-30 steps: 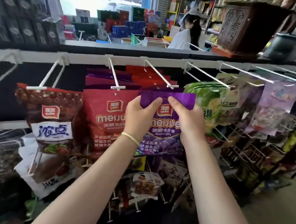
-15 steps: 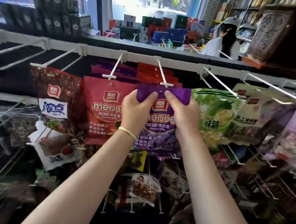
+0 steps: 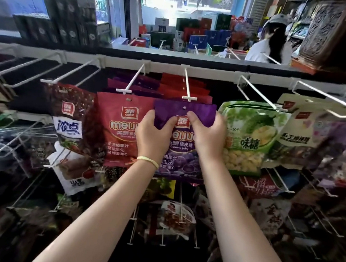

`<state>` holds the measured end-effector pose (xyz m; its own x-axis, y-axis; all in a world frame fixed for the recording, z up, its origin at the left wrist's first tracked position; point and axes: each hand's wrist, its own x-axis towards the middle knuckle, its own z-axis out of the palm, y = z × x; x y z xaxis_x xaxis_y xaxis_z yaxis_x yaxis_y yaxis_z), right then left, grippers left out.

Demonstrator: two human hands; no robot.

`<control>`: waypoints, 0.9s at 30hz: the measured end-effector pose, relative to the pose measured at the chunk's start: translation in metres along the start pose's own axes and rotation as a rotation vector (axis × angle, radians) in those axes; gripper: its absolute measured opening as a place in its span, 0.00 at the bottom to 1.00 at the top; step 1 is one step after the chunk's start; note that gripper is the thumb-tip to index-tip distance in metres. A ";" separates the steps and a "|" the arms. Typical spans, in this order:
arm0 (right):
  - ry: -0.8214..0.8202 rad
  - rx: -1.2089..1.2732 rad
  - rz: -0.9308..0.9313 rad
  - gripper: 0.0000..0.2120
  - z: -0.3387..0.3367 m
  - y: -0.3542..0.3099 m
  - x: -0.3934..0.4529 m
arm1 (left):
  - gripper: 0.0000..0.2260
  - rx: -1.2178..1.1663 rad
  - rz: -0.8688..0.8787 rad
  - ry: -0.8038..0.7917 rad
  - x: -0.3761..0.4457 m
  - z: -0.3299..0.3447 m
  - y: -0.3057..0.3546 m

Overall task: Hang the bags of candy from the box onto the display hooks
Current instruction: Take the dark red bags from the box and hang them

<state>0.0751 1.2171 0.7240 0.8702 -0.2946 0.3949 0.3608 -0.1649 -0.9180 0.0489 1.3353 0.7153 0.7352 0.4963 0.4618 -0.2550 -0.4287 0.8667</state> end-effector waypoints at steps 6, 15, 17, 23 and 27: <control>0.156 -0.057 -0.075 0.21 -0.003 0.008 -0.040 | 0.23 0.073 0.084 -0.037 -0.026 -0.022 -0.021; -0.030 -0.285 -0.073 0.03 0.069 -0.015 -0.153 | 0.05 0.140 0.077 -0.520 -0.034 -0.149 -0.092; -0.258 -0.273 0.029 0.02 0.113 -0.020 -0.188 | 0.05 0.136 -0.008 -0.599 -0.030 -0.203 -0.116; -0.619 -0.174 0.270 0.08 0.266 -0.046 -0.305 | 0.06 0.141 -0.229 -0.527 -0.001 -0.421 -0.192; -0.823 -0.168 0.307 0.09 0.366 -0.071 -0.376 | 0.07 0.096 -0.415 -0.418 0.023 -0.539 -0.234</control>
<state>-0.1547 1.6842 0.6276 0.9088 0.4098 -0.0782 0.0748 -0.3445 -0.9358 -0.2130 1.8545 0.6250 0.9512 0.3058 -0.0421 0.1499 -0.3382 0.9290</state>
